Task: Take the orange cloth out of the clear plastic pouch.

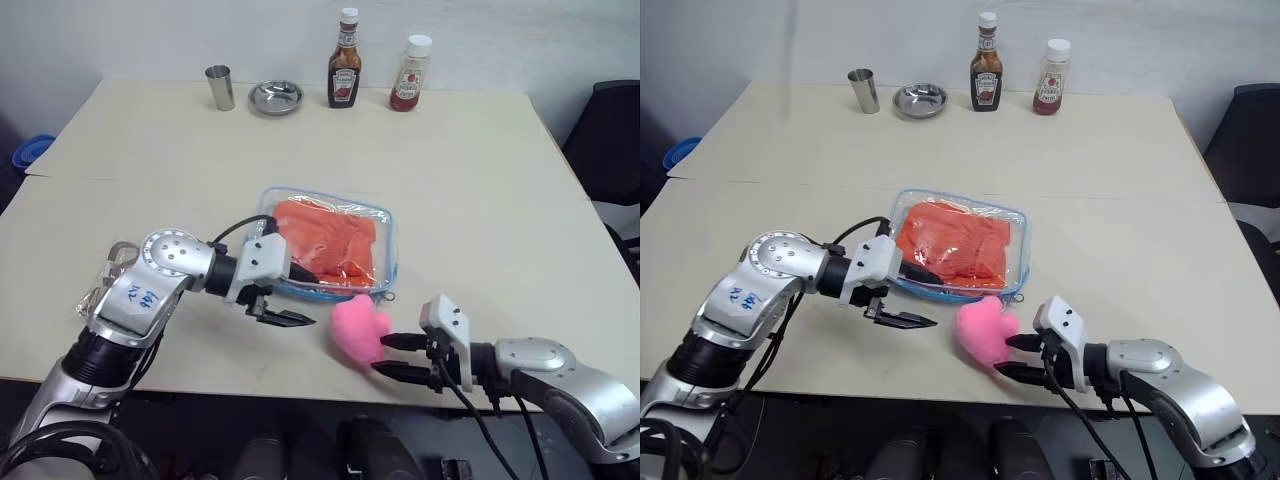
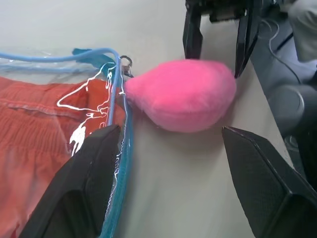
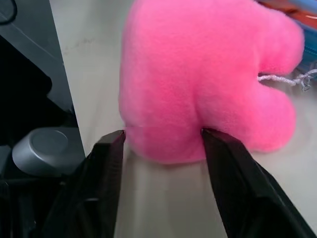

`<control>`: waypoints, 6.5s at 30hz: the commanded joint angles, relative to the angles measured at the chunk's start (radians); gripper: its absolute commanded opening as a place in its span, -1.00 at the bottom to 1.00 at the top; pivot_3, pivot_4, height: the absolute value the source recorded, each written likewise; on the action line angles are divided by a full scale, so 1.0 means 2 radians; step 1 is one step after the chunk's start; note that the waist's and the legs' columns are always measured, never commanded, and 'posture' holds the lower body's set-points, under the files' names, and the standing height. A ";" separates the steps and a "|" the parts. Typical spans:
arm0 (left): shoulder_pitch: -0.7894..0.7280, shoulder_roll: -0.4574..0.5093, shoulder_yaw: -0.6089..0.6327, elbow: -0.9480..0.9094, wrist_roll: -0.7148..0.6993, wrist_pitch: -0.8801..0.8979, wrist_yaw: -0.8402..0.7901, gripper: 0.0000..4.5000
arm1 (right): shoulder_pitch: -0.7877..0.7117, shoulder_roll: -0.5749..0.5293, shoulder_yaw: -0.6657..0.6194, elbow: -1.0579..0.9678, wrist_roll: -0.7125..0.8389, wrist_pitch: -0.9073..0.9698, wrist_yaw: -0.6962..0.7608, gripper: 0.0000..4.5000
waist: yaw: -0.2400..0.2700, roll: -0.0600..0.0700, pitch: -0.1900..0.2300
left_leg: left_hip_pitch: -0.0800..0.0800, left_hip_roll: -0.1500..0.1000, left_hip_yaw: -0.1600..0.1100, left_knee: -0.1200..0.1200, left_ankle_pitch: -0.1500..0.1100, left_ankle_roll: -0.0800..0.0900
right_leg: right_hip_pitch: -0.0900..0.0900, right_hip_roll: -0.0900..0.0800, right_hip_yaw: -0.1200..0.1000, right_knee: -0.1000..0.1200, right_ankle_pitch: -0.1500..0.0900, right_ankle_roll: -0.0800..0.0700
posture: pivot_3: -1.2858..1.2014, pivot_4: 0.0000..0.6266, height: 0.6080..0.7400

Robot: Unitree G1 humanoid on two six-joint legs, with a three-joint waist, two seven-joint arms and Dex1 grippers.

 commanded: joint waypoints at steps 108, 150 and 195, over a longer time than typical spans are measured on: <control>0.011 -0.022 -0.011 0.077 0.108 -0.238 -0.048 -1.00 | -0.333 0.004 0.116 0.390 -0.357 -0.545 0.145 -0.98 | -0.003 0.000 0.000 | 0.000 0.000 0.001 0.001 0.001 0.000 | -0.002 0.000 0.001 0.004 0.000 0.000 | 0.03 -0.52 1.00; 0.228 0.165 0.325 0.049 -0.048 0.016 0.042 -1.00 | -0.339 -0.031 0.096 0.479 -0.299 -0.694 0.178 -0.98 | -0.004 0.000 0.000 | 0.000 0.000 0.001 0.000 0.000 0.000 | -0.002 0.000 0.001 0.004 0.000 0.000 | 0.03 -0.52 1.00; 0.144 0.134 0.372 0.131 -0.122 0.137 0.134 0.98 | -0.247 -0.038 0.014 0.285 -0.181 -0.438 0.155 1.00 | -0.003 0.000 0.000 | 0.001 0.000 0.001 0.000 0.000 0.001 | -0.002 0.000 0.000 0.004 0.000 0.000 | 0.03 -0.52 1.00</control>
